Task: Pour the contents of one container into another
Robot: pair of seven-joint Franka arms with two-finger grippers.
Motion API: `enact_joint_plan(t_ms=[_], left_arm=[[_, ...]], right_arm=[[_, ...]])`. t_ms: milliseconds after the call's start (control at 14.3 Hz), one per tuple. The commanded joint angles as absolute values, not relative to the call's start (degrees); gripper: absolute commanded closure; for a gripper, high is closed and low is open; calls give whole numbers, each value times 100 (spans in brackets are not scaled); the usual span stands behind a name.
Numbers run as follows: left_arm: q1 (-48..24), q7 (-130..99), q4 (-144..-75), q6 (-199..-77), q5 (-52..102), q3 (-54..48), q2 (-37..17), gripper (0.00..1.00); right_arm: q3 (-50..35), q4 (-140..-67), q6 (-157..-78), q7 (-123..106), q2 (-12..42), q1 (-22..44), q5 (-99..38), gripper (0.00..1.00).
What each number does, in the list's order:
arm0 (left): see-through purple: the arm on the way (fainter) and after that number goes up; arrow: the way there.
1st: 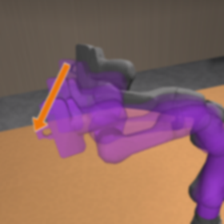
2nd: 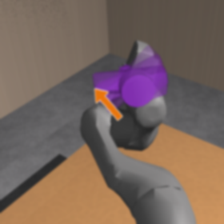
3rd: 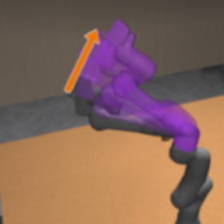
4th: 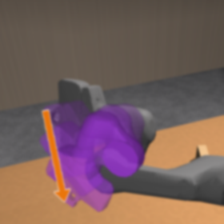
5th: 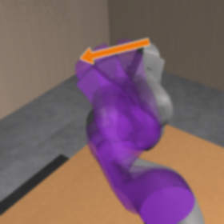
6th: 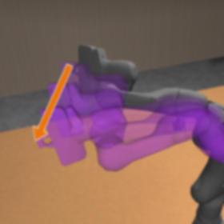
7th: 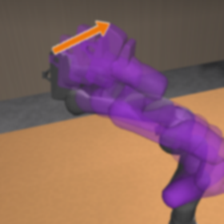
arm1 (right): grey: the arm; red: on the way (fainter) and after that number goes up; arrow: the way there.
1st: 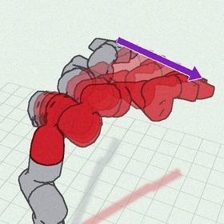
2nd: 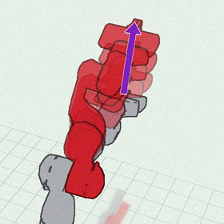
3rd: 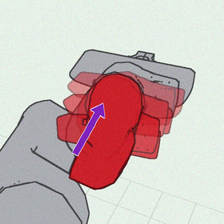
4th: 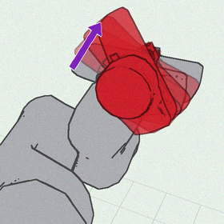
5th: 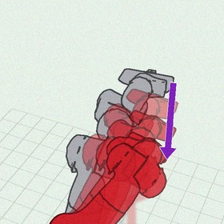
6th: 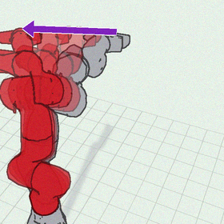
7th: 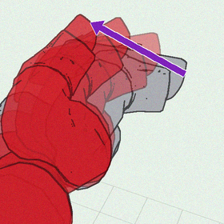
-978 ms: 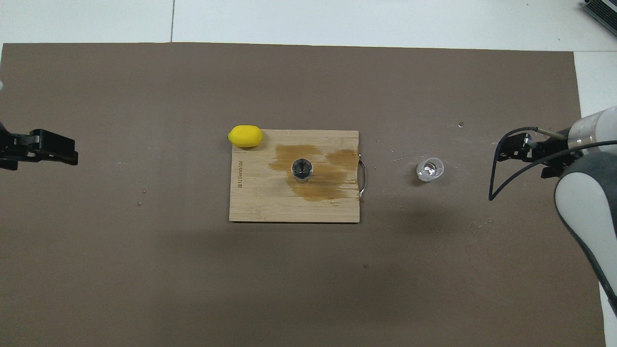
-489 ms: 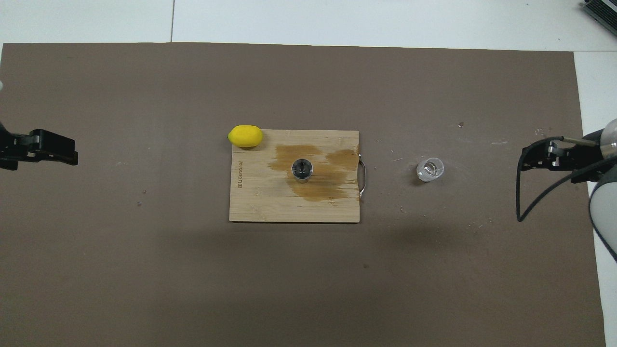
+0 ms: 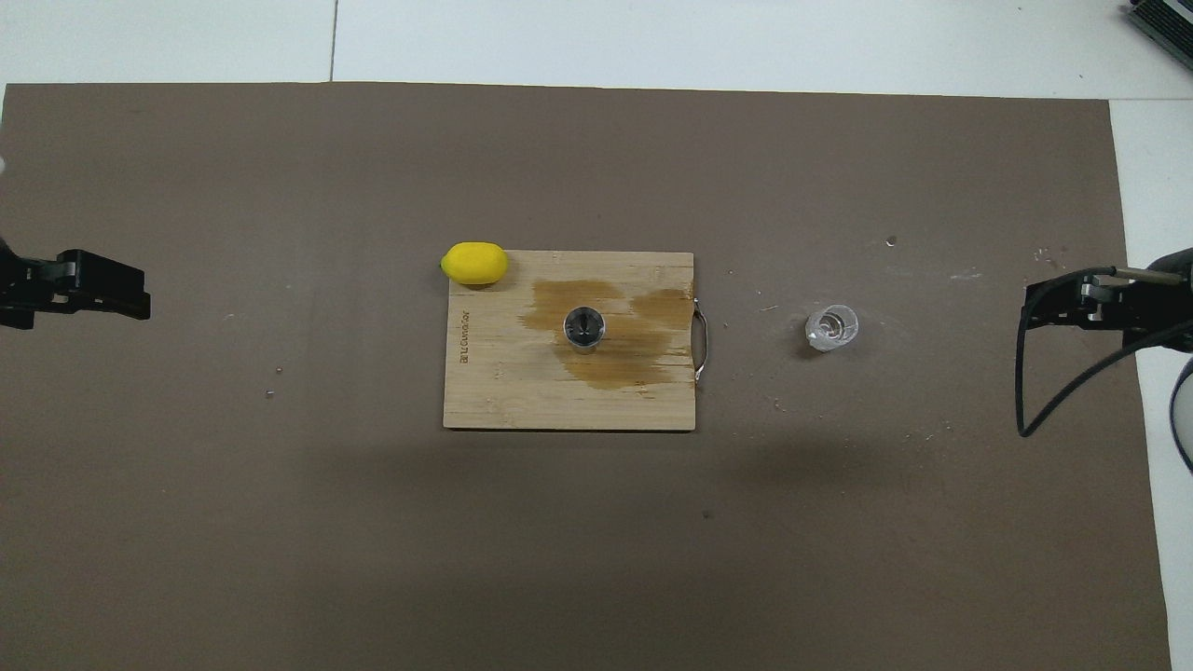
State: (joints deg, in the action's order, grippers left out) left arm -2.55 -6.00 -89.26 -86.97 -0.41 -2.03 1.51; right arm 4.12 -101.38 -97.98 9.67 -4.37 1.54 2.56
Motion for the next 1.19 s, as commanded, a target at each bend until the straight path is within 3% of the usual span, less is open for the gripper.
enact_joint_plan(t_ms=[0,349,559,1118], left_arm=[[-211,-642,-8991,-8710,35,-202,246,0],[-211,-633,-9026,-8710,35,-202,255,0],[-211,-633,-9026,-8710,35,-202,255,0],[-211,-633,-9026,-8710,35,-202,255,0]], right_arm=[[554,-9573,-9564,721,-141,351,290,0],[510,-9369,-9010,1020,-228,369,-87,0],[571,-9571,-9052,932,-466,685,43,0],[492,-9474,-8832,817,-439,554,105,0]])
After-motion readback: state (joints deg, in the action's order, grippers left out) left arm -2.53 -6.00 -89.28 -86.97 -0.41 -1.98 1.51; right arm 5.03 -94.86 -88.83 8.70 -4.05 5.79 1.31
